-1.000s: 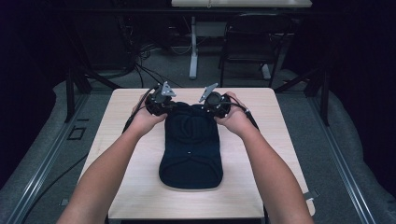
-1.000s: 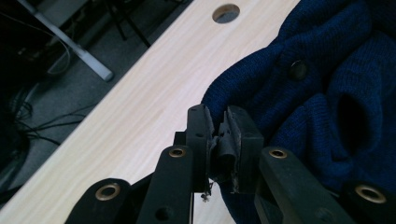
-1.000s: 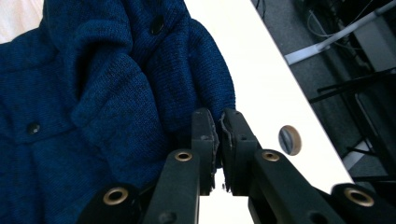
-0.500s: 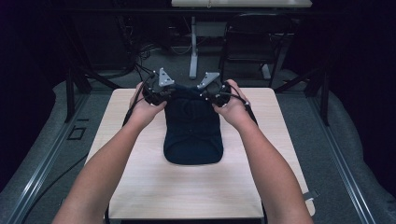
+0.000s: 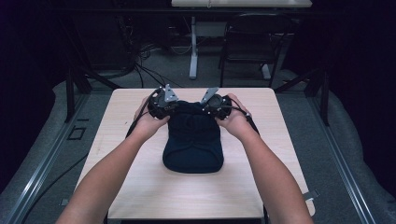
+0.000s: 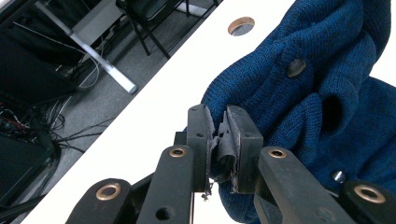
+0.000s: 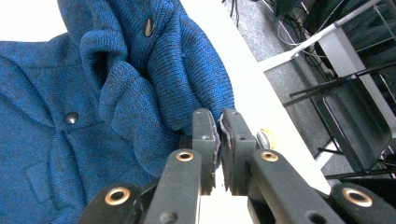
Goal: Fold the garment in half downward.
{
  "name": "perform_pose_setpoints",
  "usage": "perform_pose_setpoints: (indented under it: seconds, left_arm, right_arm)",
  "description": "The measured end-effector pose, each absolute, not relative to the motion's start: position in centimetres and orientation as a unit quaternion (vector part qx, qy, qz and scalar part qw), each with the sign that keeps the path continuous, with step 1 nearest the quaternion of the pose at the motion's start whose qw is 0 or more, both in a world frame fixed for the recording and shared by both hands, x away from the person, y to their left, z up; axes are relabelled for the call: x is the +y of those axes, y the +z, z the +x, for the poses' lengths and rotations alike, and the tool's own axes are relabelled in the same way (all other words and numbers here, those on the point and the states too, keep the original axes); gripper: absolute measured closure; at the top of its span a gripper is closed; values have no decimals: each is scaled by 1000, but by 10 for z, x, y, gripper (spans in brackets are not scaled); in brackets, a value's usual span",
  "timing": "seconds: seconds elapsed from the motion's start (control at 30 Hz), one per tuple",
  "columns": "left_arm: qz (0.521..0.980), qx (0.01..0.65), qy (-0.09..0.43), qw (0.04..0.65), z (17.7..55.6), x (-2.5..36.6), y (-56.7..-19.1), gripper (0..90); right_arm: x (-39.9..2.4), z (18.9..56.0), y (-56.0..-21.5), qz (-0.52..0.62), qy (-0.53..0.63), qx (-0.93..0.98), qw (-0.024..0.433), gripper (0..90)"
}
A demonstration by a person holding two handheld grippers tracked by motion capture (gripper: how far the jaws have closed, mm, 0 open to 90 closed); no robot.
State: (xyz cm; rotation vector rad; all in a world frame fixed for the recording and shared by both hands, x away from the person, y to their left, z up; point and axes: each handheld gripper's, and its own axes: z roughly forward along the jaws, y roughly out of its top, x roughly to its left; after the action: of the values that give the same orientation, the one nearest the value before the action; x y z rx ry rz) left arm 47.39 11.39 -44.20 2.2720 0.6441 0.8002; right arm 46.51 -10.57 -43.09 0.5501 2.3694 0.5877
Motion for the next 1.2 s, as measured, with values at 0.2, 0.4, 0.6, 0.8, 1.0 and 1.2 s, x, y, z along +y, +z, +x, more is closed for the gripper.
perform_pose_setpoints:
  seconds: [0.2,0.4,0.6,0.8,1.0,1.2]
  left_arm:
    - [865,245,302,316,473,114,-442,806]
    - [869,239,298,316,468,115,-442,806]
    - [873,224,297,315,461,116,-440,806]
    - [876,213,298,313,449,116,-444,806]
    - [882,198,296,309,433,115,-448,806]
    - [890,182,281,310,416,116,-458,806]
  right_arm:
    - [-106,462,-432,207,226,900,311,847]
    - [-106,456,-432,196,226,902,310,847]
    - [-108,446,-433,181,225,905,312,849]
    - [-110,434,-437,167,221,909,312,851]
    - [-111,420,-442,156,214,913,312,852]
    - [-116,405,-454,161,221,916,295,856]
